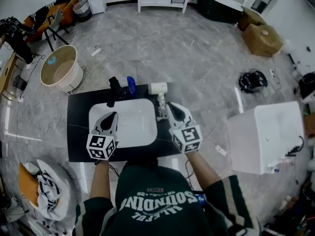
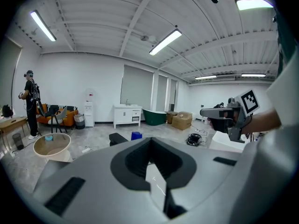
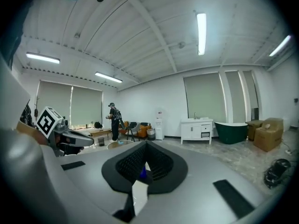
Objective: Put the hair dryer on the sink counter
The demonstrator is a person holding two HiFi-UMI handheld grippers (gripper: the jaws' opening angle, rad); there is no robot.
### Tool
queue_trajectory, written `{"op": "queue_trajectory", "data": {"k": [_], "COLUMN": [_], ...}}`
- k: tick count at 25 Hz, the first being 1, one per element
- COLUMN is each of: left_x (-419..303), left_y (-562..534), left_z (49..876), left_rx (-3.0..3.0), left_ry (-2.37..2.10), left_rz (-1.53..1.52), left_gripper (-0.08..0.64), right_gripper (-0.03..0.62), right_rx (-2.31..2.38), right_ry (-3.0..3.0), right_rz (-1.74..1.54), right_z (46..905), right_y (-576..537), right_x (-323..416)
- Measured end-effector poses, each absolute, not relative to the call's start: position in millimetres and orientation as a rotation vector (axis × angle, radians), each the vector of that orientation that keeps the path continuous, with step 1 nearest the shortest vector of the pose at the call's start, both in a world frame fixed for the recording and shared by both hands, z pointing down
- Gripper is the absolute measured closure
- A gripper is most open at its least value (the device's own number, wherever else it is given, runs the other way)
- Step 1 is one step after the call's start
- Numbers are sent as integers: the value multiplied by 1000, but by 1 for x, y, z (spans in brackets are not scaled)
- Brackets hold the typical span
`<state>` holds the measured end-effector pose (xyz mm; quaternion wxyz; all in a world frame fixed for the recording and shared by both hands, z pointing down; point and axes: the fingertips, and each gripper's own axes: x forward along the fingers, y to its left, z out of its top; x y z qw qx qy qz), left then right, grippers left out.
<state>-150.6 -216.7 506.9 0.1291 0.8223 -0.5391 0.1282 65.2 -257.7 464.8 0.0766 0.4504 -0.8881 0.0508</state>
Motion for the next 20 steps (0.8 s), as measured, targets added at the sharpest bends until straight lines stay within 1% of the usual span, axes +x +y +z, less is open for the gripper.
{"op": "queue_trajectory", "data": {"k": [20], "left_x": [-155], "left_y": [-215], "left_z": [517], "left_rx": [2372], "left_ry": [-1554], "left_rz": [395], "left_gripper": [558], "right_gripper": [592], "right_rx": [1315], "right_ry": [-2629], "right_rz": [189], "right_z": [491], "right_y": [-253], "right_x": [54]}}
